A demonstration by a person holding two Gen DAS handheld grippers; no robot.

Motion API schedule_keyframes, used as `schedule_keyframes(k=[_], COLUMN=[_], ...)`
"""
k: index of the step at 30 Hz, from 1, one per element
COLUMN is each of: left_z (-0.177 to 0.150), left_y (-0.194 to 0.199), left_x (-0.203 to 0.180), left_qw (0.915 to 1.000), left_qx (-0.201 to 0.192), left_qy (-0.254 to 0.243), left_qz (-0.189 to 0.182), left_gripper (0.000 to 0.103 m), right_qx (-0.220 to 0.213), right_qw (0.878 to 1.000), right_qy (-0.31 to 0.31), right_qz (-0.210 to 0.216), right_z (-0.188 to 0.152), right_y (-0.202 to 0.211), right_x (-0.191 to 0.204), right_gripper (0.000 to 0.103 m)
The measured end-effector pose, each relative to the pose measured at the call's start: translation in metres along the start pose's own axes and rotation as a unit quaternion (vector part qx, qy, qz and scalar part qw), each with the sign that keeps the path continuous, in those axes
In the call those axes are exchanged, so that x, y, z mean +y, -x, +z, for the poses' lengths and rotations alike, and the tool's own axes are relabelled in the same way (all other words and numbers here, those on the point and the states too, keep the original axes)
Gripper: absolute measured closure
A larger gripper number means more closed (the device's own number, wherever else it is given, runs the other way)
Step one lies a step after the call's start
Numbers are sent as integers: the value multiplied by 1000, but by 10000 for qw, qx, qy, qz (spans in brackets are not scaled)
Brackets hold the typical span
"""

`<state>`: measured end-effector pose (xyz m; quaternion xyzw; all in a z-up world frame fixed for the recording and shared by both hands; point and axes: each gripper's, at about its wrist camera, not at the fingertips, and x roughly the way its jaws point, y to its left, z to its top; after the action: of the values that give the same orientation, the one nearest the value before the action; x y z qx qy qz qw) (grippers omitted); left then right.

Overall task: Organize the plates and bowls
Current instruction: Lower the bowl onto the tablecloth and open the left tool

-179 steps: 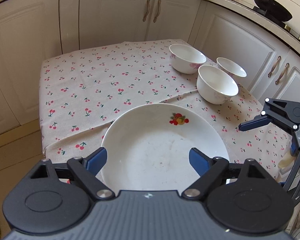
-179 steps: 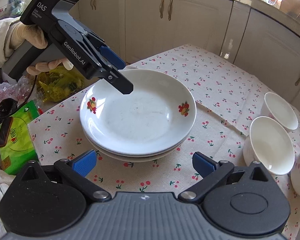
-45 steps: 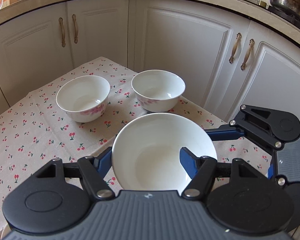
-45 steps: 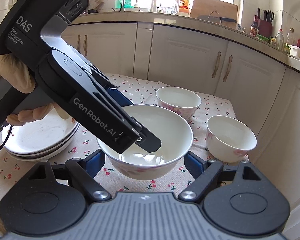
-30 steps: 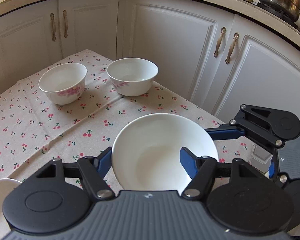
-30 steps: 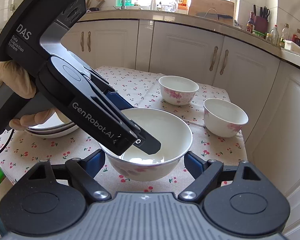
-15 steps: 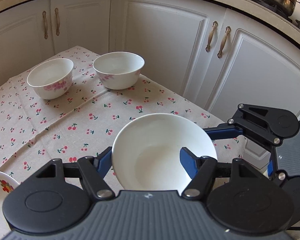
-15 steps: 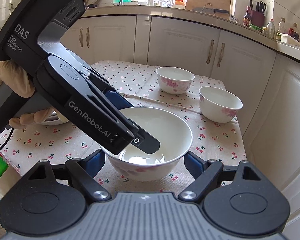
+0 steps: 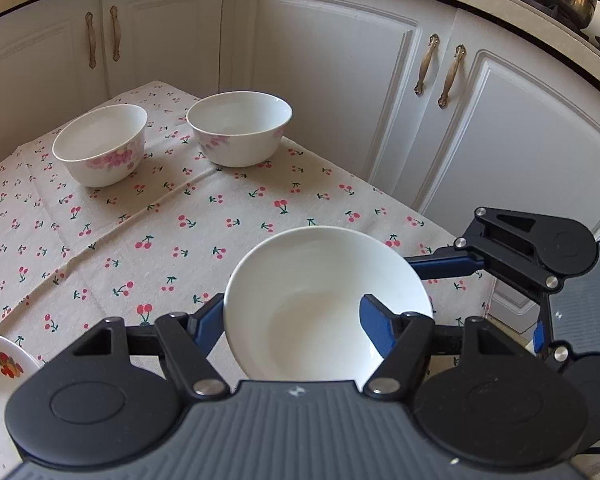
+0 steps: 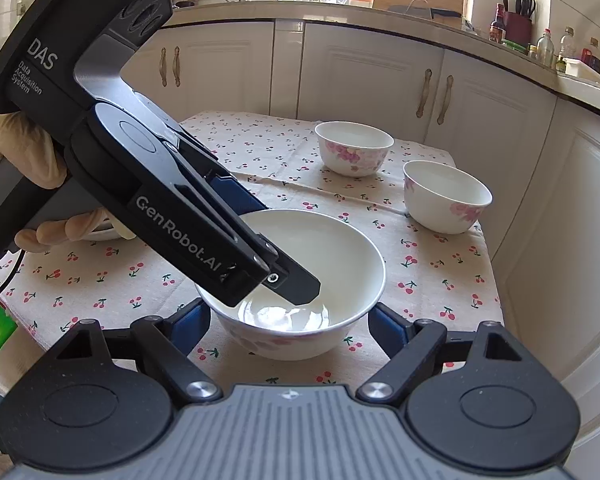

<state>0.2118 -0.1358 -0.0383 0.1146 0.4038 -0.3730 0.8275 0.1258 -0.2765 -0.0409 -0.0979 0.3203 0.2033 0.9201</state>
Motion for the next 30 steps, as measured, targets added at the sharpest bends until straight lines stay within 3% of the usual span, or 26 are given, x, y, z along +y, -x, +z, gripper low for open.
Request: schedule_keyframes(k=[12, 15, 18, 20, 27, 30], left_z=[-1, -2, -2, -1, -3, -5], left_y=[-1, 0, 4, 6, 15, 18], left_x=[2, 1, -1, -1, 5, 5], left_qw=[10000, 10000, 9999, 9998, 9998, 9999], left_qx=[3, -13, -138, -155, -139, -147], left_qy=[53, 34, -50, -50, 65, 65], left_qz=[-18, -83, -76, -65, -126, 38], left_gripper=[32, 24, 14, 10, 7, 6], right_qx=[57, 72, -20, -160, -166, -207], right_qw=[9999, 9999, 9999, 9998, 9998, 9998], right_qy=[-112, -90, -70, -74, -72, -51], right_qz=[60, 71, 79, 118, 54, 32], right_z=[-2, -2, -2, 0, 2, 2], right_y=[-7, -7, -4, 1, 8, 13], right_x=[-1, 1, 3, 3, 2, 4], right_gripper=[14, 14, 0, 0, 0, 0])
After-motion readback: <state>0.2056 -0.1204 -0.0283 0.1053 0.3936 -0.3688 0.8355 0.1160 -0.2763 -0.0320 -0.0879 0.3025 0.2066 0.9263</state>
